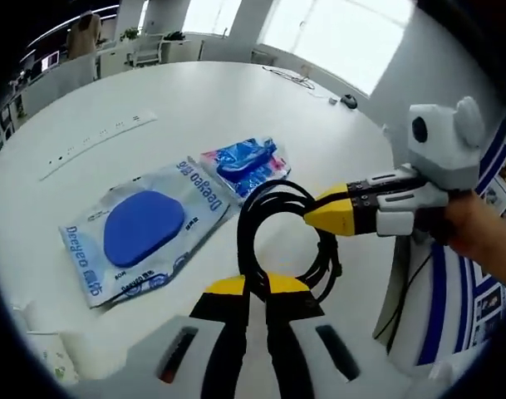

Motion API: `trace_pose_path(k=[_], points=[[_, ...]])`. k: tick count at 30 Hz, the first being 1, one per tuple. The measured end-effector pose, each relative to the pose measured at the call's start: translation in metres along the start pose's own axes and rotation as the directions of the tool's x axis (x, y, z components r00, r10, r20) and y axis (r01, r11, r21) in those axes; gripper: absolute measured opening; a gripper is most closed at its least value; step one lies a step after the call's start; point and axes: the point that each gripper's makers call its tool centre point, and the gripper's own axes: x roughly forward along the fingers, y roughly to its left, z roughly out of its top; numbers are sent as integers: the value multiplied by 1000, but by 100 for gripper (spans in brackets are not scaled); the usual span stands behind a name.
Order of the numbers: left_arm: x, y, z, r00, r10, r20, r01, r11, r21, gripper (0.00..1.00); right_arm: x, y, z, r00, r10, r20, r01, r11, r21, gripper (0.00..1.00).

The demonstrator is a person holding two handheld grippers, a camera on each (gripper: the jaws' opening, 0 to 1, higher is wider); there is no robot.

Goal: Arrange the tabletop items into an orderly group along one side of the table until the central work area is clear of visible clutter.

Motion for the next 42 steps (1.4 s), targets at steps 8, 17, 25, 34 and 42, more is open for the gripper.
trace_pose_path(k=[8,17,25,34,42], points=[[23,1,-4,998,-28,-55,29,1000,4,3,10,-16,-12,999,-7,-31,8,999,39,4],[41,9,-10,993,-45,-107,44,999,-15,3,26,-26,-21,998,-7,-63,11,998,68,4],[51,11,-14,991,-59,-123,56,998,-28,4,36,-34,-28,996,-18,-83,26,995,95,5],[58,16,-18,990,-52,-132,48,998,-34,6,41,-37,-30,996,-29,-79,36,995,91,5],[60,16,-17,990,-52,-131,48,998,-33,8,43,-39,-31,996,-43,-77,51,994,98,6]])
